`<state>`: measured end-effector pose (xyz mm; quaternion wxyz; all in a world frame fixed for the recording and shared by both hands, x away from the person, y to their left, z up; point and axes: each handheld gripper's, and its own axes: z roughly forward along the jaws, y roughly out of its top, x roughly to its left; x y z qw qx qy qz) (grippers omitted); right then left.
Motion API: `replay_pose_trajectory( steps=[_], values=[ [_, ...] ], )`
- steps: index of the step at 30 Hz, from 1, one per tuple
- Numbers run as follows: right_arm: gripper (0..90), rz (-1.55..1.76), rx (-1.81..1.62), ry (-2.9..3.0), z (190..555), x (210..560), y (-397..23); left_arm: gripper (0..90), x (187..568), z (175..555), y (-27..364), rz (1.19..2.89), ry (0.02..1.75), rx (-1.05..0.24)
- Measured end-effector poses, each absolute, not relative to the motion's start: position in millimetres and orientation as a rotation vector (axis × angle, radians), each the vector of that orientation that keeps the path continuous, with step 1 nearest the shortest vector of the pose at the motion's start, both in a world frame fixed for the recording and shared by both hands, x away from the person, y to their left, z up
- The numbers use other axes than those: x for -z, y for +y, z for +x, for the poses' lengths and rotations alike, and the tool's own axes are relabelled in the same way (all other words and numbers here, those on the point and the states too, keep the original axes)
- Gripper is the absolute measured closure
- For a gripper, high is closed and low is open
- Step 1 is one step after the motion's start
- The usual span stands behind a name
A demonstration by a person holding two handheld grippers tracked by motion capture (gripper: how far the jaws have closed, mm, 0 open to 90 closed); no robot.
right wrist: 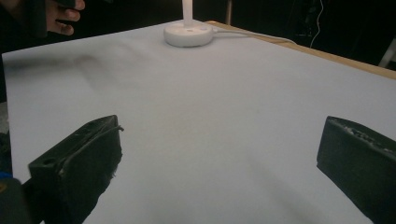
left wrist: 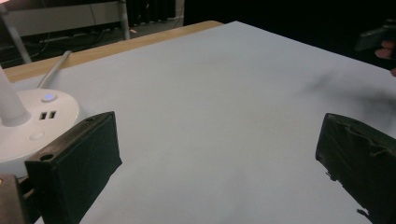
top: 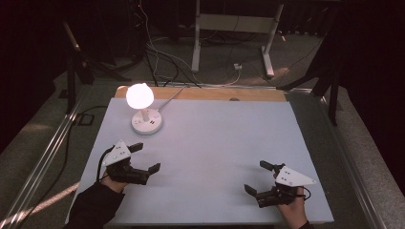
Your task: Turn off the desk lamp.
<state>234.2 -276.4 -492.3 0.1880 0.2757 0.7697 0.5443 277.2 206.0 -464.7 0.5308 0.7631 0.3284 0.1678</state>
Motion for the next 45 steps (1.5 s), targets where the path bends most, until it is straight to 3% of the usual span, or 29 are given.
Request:
replay_pose_trajectory(
  steps=[33,45],
  values=[
    [0.0,0.779,-1.535,2.172,234.8,492.9,-276.8,0.6,464.5,348.8,192.3,1.721,1.119,-0.565],
    [0.0,0.778,-1.536,2.181,235.1,493.4,-276.1,0.7,462.6,368.1,198.5,1.706,1.226,-0.553]
  ],
)
